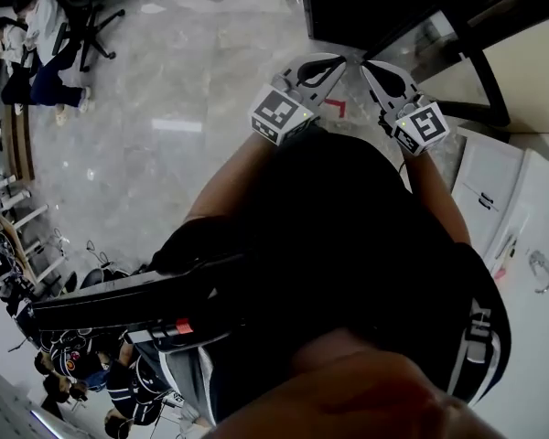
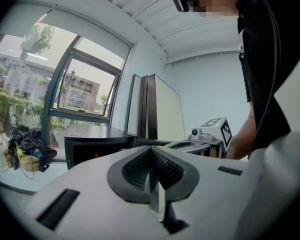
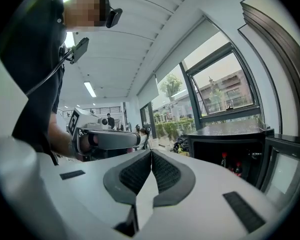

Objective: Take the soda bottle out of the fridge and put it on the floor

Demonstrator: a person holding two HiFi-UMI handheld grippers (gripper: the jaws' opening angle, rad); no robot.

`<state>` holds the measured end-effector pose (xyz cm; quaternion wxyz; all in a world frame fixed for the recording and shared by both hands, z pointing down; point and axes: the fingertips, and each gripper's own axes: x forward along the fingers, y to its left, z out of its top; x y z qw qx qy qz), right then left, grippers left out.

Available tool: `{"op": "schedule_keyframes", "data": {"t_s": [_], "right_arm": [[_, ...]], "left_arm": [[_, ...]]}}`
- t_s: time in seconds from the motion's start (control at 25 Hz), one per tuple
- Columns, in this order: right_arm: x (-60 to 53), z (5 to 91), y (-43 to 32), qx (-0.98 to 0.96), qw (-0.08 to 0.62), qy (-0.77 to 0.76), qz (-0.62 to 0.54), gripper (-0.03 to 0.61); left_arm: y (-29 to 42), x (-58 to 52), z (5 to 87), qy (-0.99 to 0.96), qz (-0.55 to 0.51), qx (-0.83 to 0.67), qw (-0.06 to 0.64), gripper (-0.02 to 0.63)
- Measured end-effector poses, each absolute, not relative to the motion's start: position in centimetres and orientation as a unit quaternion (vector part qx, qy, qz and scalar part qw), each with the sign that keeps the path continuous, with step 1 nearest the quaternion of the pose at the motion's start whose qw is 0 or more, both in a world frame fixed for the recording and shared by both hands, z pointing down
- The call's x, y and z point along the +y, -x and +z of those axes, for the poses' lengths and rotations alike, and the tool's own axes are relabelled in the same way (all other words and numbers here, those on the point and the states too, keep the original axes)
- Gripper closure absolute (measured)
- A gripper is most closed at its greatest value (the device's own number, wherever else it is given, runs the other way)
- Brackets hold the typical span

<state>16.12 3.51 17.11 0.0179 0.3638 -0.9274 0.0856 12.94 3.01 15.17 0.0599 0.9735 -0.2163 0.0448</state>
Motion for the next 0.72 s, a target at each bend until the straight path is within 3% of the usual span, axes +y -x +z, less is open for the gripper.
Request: {"op": "schedule_keyframes", "data": {"t_s": [0.36, 0.72], "right_arm": [[-3.3, 19.0, -14.2, -0.911, 0.042, -0.404, 0.069, 0.566], [-10.8, 22.4, -17.8, -0.9, 0.041, -0.427, 0.077, 0.565]], "left_arm": [[-10.6, -3.4, 17.7, -0.977, 0.053, -0.194, 0.067, 0.618], [-12.8, -9.9, 20.8, -0.971, 0.054, -0.222, 0.076, 0.618]]}}
